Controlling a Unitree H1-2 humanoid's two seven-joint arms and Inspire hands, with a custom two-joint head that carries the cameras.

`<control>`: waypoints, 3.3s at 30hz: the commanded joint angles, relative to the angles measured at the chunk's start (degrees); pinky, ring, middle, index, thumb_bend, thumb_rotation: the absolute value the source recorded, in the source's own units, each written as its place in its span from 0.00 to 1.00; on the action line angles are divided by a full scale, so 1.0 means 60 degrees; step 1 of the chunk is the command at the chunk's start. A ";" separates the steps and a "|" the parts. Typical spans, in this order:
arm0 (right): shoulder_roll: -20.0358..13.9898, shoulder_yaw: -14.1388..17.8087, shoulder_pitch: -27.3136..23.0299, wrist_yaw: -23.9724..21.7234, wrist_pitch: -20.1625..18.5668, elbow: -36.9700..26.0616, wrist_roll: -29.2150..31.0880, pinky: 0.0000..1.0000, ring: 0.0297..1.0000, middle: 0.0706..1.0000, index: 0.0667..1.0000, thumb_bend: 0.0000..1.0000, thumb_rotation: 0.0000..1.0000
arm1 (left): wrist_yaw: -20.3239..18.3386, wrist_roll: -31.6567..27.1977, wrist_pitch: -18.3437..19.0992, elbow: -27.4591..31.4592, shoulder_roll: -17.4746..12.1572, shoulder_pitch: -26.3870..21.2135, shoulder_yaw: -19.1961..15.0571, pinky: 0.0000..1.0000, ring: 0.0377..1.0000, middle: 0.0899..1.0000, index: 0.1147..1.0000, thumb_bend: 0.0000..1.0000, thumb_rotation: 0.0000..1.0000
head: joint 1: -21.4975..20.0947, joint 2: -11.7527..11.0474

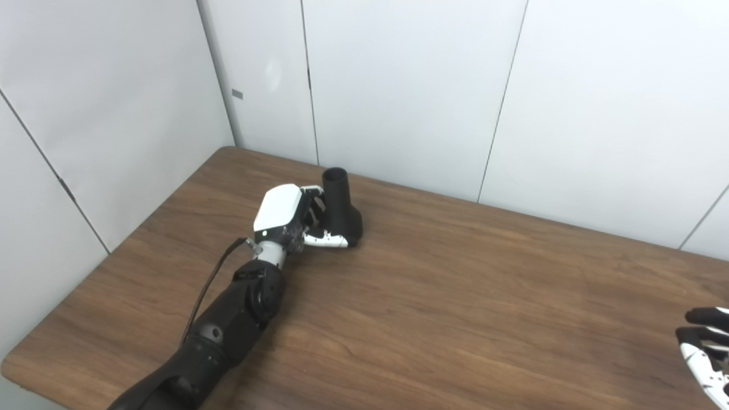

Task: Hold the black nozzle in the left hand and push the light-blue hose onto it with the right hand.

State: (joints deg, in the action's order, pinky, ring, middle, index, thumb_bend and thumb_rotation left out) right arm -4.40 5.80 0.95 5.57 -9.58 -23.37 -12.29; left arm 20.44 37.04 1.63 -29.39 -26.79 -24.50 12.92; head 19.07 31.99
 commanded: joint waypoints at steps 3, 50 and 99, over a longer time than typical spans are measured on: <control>-0.0020 0.0010 -0.0194 0.0102 0.0422 -0.0148 -0.0079 0.39 0.53 0.56 0.51 0.13 0.00 | -0.0701 0.0395 0.0119 0.0228 0.0041 0.0500 0.0539 0.23 0.30 0.41 0.48 0.49 0.00 | -0.0054 0.0042; 0.0232 0.1398 -0.0549 0.2263 0.3940 0.2101 -0.0139 0.52 0.61 0.62 0.59 0.30 0.16 | -0.1900 0.1599 -0.2510 0.4138 0.0343 0.2557 0.2248 0.09 0.11 0.42 0.42 0.52 0.00 | -0.4454 0.0540; -0.1102 0.1920 -0.3808 0.3229 0.1710 0.6551 0.0233 0.86 0.93 0.95 0.98 0.89 0.31 | -0.1391 0.3117 -0.3728 0.3287 0.1005 0.2440 0.3298 0.11 0.14 0.20 0.42 0.52 0.04 | -0.6454 0.0070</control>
State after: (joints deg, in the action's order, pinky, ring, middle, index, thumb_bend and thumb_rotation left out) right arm -9.25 17.15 -19.77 24.34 -0.68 16.83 -10.87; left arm 12.55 54.74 -20.18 -7.01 -20.46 -14.12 31.26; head -19.60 32.34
